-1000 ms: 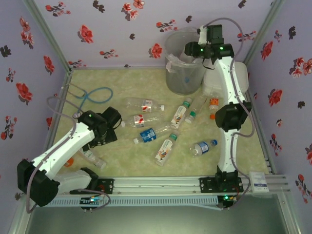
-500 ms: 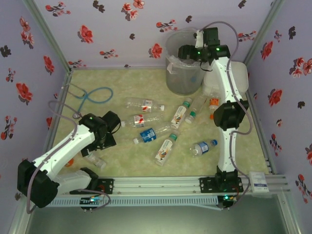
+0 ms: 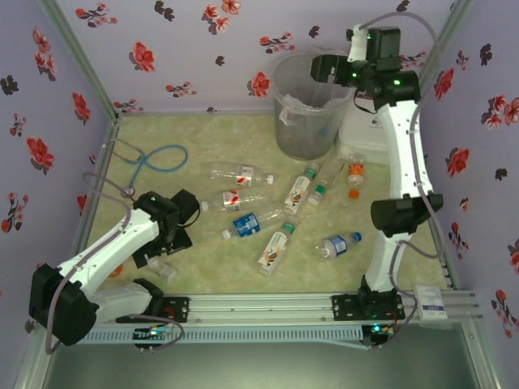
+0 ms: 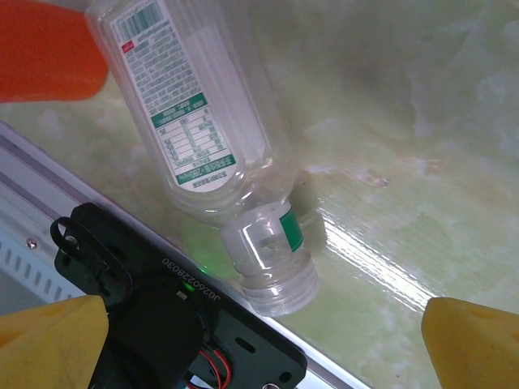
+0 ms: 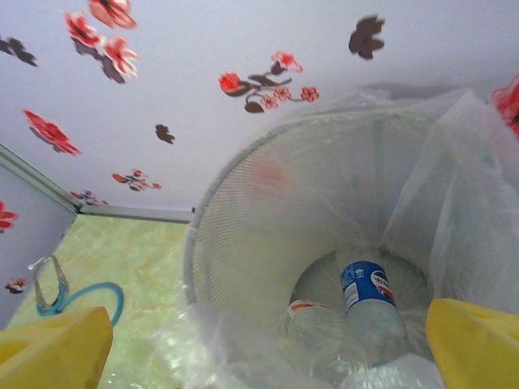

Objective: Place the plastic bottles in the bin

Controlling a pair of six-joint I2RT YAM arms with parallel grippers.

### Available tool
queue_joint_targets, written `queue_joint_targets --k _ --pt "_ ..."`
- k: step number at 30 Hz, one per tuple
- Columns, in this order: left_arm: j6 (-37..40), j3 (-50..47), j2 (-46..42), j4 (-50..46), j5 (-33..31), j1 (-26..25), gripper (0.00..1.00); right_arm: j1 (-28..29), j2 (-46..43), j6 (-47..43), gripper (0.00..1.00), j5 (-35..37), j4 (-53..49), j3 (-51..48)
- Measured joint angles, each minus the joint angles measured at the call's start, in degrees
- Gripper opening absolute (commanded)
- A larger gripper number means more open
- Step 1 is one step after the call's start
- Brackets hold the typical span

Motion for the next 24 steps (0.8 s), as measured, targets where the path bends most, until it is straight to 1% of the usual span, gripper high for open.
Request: queue_joint_targets --k 5,7,10,15,20,24 --pt "-3.9 -5.5 0.0 2.7 1.0 0.8 1.0 -1.0 -7.3 0.0 1.0 0.0 1.6 -8.5" --pt "-4.5 -7.4 0.0 5.2 1.2 1.4 0.98 -1.7 -9.0 0.0 1.0 0.3 2.0 -12.1" --pt "-5.2 -9.9 0.3 9.9 2.1 3.0 0.92 -3.0 -10.5 -0.4 0.99 0.7 2.2 -16.4" --pt "-6.1 -13.7 3.2 14.8 4.4 5.0 0.83 -4.9 -12.7 -0.9 1.0 1.5 2.3 -22.7" --pt "-5.9 -14.7 7.1 19.8 5.3 6.5 0.69 -6.2 -15.9 -1.1 0.99 2.1 2.8 -26.8" --pt "-4.9 -14.6 10.2 22.8 5.5 6.8 0.59 -6.9 -18.7 -1.1 0.99 2.2 3.3 -29.4"
